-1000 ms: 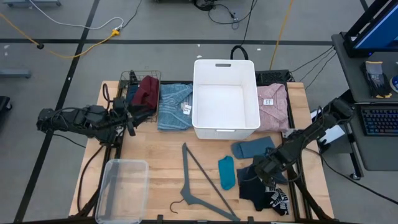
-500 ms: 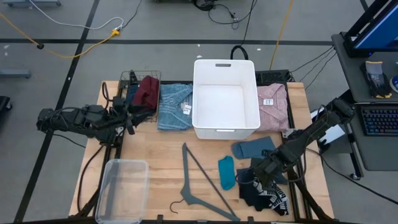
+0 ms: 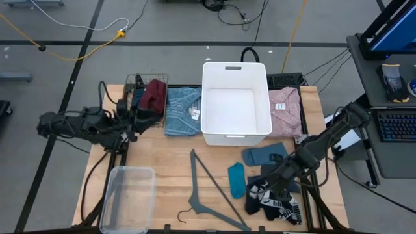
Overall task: Pick & Place Cloths
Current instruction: Put the dark blue underpants into the wire basket
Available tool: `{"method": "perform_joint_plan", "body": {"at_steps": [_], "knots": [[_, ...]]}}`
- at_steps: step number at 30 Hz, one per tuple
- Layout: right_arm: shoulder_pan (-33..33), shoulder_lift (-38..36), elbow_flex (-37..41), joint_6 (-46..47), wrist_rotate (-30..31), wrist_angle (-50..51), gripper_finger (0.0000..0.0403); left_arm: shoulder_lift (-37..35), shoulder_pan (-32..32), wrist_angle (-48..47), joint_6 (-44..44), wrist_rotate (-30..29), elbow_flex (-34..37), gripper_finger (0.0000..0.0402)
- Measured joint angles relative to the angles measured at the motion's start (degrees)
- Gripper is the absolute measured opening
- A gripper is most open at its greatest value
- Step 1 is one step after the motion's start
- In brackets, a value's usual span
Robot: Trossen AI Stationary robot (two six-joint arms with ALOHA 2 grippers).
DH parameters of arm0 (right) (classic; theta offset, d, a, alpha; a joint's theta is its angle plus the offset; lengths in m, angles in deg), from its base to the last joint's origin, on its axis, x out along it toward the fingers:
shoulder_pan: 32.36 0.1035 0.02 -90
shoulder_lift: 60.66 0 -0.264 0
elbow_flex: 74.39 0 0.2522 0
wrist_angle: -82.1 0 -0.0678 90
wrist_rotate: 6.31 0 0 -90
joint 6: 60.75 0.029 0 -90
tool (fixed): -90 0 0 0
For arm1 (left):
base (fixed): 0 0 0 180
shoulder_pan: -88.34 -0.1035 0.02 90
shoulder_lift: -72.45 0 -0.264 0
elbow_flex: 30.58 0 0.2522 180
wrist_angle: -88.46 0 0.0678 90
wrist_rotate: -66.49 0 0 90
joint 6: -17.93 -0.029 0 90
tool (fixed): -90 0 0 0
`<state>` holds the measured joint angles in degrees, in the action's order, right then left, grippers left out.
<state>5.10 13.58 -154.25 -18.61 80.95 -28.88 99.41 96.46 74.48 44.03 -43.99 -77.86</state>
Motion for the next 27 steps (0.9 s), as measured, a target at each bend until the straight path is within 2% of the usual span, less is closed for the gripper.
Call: {"method": "perform_joint_plan", "body": {"at_steps": [7, 13, 17, 22, 27], "knots": [[-0.01, 0.00, -6.84, -4.45, 3.85, 0.10, 0.0000, 8.48, 0.02, 9.83, 1.46, 5.69, -0.02, 0.0239], [0.00, 0.02, -13.09, -9.30, 6.35, 0.38, 0.0000, 16.17, 0.02, 21.25, 0.81, 8.26, -0.02, 0.0239], [0.00, 0.02, -17.56, -12.51, 10.12, -0.02, 0.0000, 20.44, 0.02, 27.00, 0.47, 10.07, 0.00, 0.0239], [-0.31, 0.02, -21.94, -17.66, 15.03, -5.51, 0.0000, 24.00, 0.43, 31.22, -1.84, 10.60, 0.00, 0.0239], [-2.74, 0.02, -24.63, -23.26, 16.23, -14.24, 0.0000, 25.45, 1.25, 35.17, -3.86, 10.75, 0.00, 0.0239]]}}
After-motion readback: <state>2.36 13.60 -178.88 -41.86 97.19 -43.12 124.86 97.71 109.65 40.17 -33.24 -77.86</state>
